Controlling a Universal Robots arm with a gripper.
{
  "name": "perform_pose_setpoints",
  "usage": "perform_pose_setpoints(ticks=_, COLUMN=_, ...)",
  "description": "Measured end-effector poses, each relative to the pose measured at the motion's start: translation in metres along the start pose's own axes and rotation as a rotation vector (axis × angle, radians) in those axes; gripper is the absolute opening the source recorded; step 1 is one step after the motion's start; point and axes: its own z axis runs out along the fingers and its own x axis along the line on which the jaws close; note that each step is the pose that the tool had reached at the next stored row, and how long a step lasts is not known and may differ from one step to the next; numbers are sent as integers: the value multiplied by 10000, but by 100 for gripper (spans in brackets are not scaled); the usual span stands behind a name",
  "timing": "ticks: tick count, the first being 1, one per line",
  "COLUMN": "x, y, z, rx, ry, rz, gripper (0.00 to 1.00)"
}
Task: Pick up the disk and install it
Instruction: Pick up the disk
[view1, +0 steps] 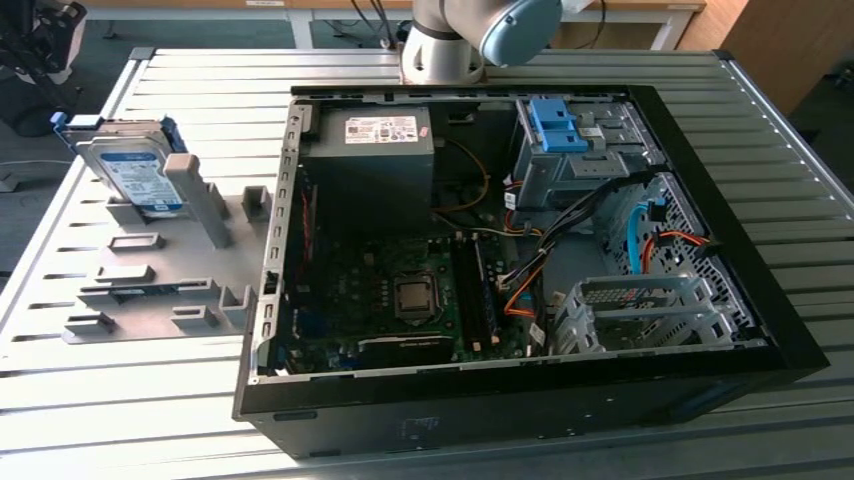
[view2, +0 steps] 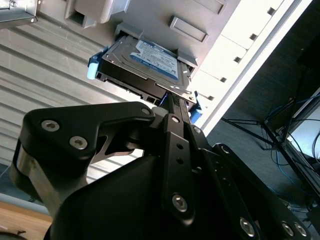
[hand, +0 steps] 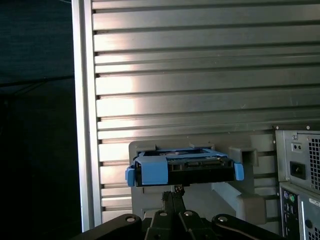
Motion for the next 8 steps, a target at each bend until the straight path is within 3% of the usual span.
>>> perform_pose_setpoints(ticks=8, x=0, y=0, z=0, rx=-8, ry=16, rz=-376, gripper=11)
